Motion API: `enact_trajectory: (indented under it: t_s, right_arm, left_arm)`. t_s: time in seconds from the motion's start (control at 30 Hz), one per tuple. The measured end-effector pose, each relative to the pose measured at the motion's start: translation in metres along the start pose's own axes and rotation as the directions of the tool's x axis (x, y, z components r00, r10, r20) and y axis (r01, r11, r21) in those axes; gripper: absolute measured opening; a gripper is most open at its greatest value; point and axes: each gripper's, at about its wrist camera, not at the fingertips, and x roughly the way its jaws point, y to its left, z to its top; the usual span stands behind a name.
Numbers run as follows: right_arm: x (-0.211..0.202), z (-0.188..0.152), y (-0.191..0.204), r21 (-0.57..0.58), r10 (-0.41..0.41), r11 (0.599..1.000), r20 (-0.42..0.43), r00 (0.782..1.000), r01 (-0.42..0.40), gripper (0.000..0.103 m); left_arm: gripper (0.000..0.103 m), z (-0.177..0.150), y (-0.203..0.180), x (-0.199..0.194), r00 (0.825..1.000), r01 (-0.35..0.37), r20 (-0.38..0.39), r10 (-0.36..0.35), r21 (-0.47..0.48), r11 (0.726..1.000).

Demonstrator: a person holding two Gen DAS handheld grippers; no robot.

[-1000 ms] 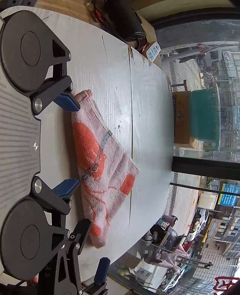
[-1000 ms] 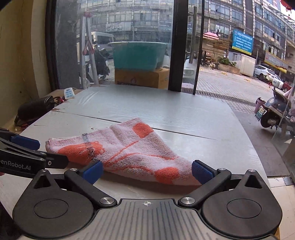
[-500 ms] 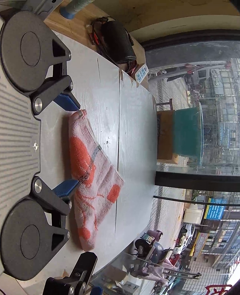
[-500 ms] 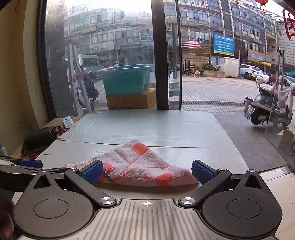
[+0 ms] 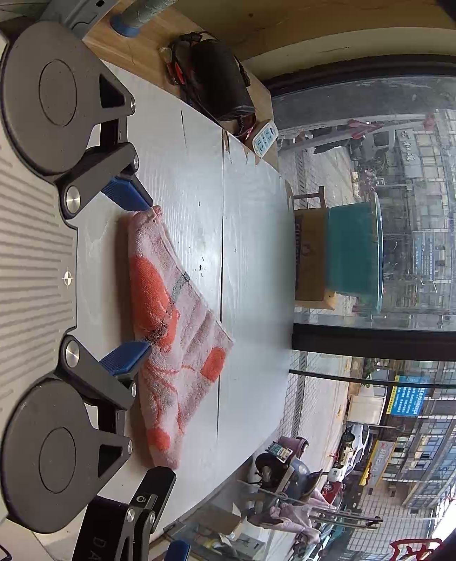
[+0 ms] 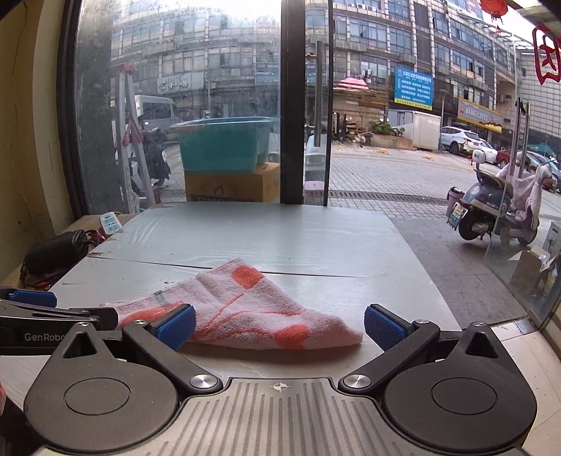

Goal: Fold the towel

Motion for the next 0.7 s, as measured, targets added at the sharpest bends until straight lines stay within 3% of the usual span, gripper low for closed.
enact_trajectory:
  t_s: [0.37,0.7]
  right_arm:
    - [-0.010,0.011,-0.013,0.118,0.014,0.993,-0.002,1.000,-0.014,0.103]
    - [-0.007,0.003,-0.003,0.045,-0.017,0.999,-0.013,1.000,0.018,0.103]
  left_arm:
    - [0.083,0.003,-0.003,0.003,1.000,0.027,0.002,-0.027,0.026,0.999]
    - [0.083,0.005,0.003,0.004,1.000,0.010,0.003,-0.010,0.015,1.000]
